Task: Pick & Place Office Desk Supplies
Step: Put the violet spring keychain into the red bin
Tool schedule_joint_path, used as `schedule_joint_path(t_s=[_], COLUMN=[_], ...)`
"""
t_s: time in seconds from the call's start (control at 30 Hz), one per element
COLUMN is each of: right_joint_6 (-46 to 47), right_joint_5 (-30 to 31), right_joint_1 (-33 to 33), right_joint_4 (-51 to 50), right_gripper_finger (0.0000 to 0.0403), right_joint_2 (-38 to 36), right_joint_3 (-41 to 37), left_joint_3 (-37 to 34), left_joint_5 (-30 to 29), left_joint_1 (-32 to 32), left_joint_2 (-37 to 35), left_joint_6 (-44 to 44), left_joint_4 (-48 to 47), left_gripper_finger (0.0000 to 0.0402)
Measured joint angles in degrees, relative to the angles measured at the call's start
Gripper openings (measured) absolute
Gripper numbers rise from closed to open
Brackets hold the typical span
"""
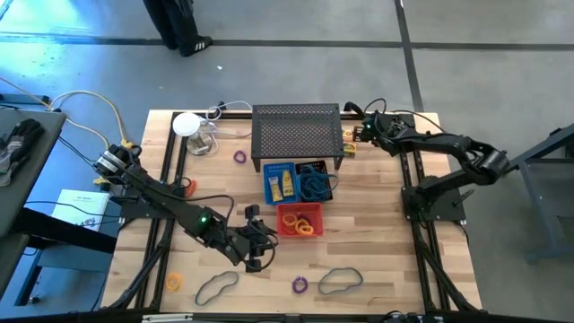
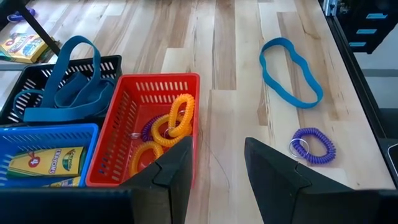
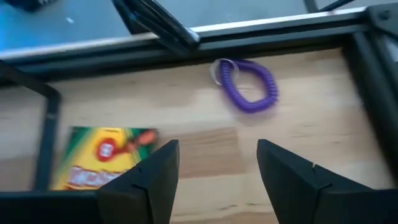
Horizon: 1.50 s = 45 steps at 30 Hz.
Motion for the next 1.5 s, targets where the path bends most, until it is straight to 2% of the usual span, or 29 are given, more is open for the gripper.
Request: schedule_joint_path(t_s=[0.23,0.43,0.53,0.7,0.8,1.17,1.27,1.5], right_joint_6=[2.39,-1.64,-5.62,-6.06,-6.02,-10.49,-11.0,-14.15], right_joint_5=[-3.27,-4.17,-3.96,-4.09,-6.89,-10.32,-12.12,-13.33], right_joint_1=[2.79,3.49,1.43,-3.76,-5.83,-9.96,-11.25,-12.3], right_joint_4=[8.8,15.52,17.72,17.66,18.5,18.95,15.47,-2.82], right_gripper_finger=[0.0203,0.0203,0.0204,0.0203,0.0199,0.0152,0.0154,0.0175], right_joint_2=[2.73,4.7,4.67,4.66,4.64,4.63,4.64,9.0], right_joint_3=[-0.08,-0.09,-0.09,-0.09,-0.09,0.19,2.12,12.53], left_joint_3=[0.0,0.0,0.0,0.0,0.0,0.0,0.0,0.0], left_joint_5=[0.0,0.0,0.01,0.01,0.02,0.01,0.02,0.02], left_joint_1=[0.0,0.0,0.0,0.2,0.45,1.99,2.05,3.06], left_joint_2=[0.0,0.0,0.0,0.0,0.0,0.0,0.0,0.0], left_joint_6=[0.0,0.02,0.02,0.02,0.02,0.02,0.02,0.02], left_joint_4=[-0.18,-0.39,-0.41,-0.42,-0.42,-0.4,-0.39,-0.41], left_gripper_finger=[0.0141,0.0141,0.0141,0.0141,0.0141,0.0141,0.0141,0.0141])
